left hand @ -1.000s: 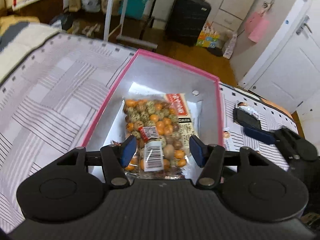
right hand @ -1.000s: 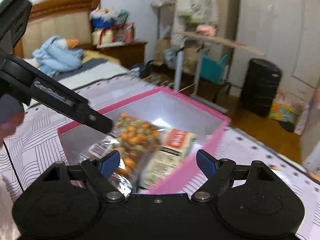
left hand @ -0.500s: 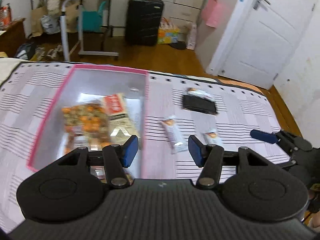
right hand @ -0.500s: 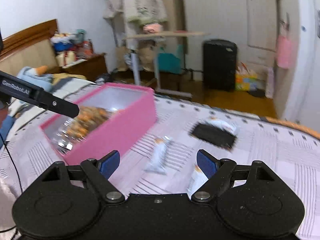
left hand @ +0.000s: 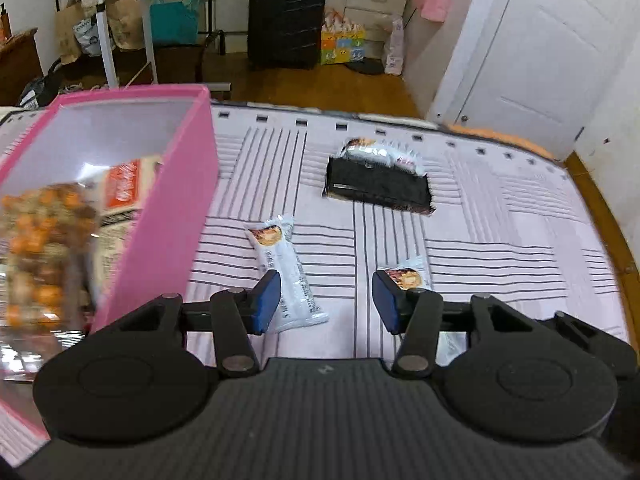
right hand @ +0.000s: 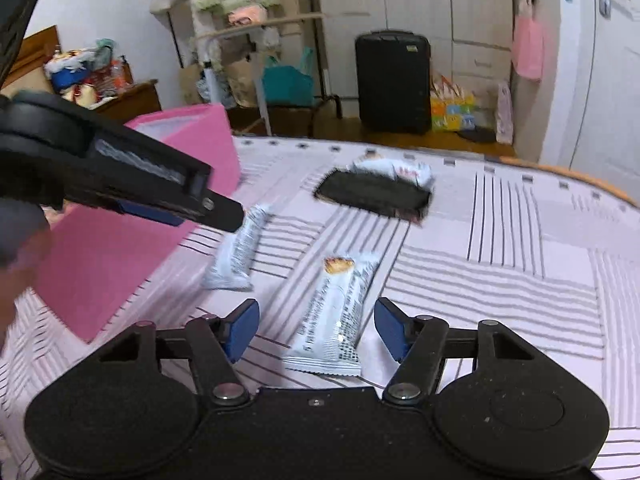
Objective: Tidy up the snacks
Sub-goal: 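Grasp a white wafer bar with the left tool while the right tool grasps another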
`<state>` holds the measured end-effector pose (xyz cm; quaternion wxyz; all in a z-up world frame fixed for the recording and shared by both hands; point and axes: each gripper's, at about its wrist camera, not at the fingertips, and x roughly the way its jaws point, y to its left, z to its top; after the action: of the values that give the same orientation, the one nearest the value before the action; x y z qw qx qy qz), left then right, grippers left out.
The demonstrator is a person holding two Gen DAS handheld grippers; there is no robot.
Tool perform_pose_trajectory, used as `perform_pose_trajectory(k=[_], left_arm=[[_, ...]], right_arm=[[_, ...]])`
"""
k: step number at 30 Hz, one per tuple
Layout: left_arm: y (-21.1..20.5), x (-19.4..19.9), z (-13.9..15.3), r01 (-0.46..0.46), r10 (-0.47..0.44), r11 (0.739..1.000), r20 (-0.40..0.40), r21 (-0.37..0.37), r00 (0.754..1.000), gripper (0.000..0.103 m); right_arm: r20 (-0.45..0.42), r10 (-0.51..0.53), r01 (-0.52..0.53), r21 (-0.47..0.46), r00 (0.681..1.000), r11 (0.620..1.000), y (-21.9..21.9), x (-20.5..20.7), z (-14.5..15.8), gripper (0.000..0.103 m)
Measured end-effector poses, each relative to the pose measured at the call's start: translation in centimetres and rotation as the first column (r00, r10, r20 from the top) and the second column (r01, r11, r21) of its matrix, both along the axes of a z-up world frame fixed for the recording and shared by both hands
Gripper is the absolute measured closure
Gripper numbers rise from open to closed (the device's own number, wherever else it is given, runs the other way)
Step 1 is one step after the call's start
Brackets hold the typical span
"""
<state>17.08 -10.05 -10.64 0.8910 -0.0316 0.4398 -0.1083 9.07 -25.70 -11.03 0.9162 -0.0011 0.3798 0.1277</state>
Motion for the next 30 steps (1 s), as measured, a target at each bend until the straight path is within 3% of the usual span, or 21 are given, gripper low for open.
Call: perform_pose_trajectory(k=[5, 7, 10, 13, 14, 17, 26, 30], left_arm=[[-1.6, 1.8, -3.4, -0.065, 0.059, 0.991, 0.051, 0.113, 0.997, 0.053], [-1.5, 2.5, -4.7, -0.102, 0.096, 0.982, 0.045, 0.157, 0.994, 0.053], [-0.9, 3.3, -6.2, -0.115, 0.115, 0.984, 0.006, 0.139, 0.993, 0.053], [-0.4, 3.3, -6.7, -0.118, 0.117, 0.988, 0.014, 0.098, 0.993, 0.058], [-0.3, 3.2, -6.7, -0.108, 0.107, 0.99, 0.013, 0.089, 0.994, 0.066], [-0.4, 3.1, -6.5, -0.079, 0.08, 0.993, -0.001, 0.089, 0.997, 0.075], [0.2, 0.6, -3.7, -0.029, 0.032, 0.997, -0.037, 0.076, 0.999, 0.076], [0.5, -0.8, -2.0, -0.001, 0.005, 0.997, -0.045, 0.073, 0.999, 0.076]], right_arm=[[-0.026, 0.021, -0.021, -0.034, 0.999, 0.999, 0.4, 1.4, -2.5, 0.04], [-0.009, 0.014, -0.015, -0.057, 1.0, 0.998, 0.5, 1.5, -2.9, 0.052], [-0.007, -0.013, 0.013, -0.001, 1.0, 1.0, -0.4, 1.3, -2.8, 0.064], [-0.019, -0.034, 0.035, 0.031, 0.999, 0.999, -1.0, 0.9, -2.6, 0.066], [-0.022, -0.038, 0.038, 0.033, 0.999, 0.999, -1.0, 0.7, -2.5, 0.066], [-0.029, -0.055, 0.056, 0.031, 0.998, 0.998, -0.8, 0.4, -2.3, 0.067], [-0.089, -0.16, 0.16, -0.003, 0.983, 0.987, -0.2, -0.9, -1.1, 0.067], [-0.112, -0.169, 0.177, 0.062, 0.979, 0.982, -0.8, -1.9, -0.1, 0.068]])
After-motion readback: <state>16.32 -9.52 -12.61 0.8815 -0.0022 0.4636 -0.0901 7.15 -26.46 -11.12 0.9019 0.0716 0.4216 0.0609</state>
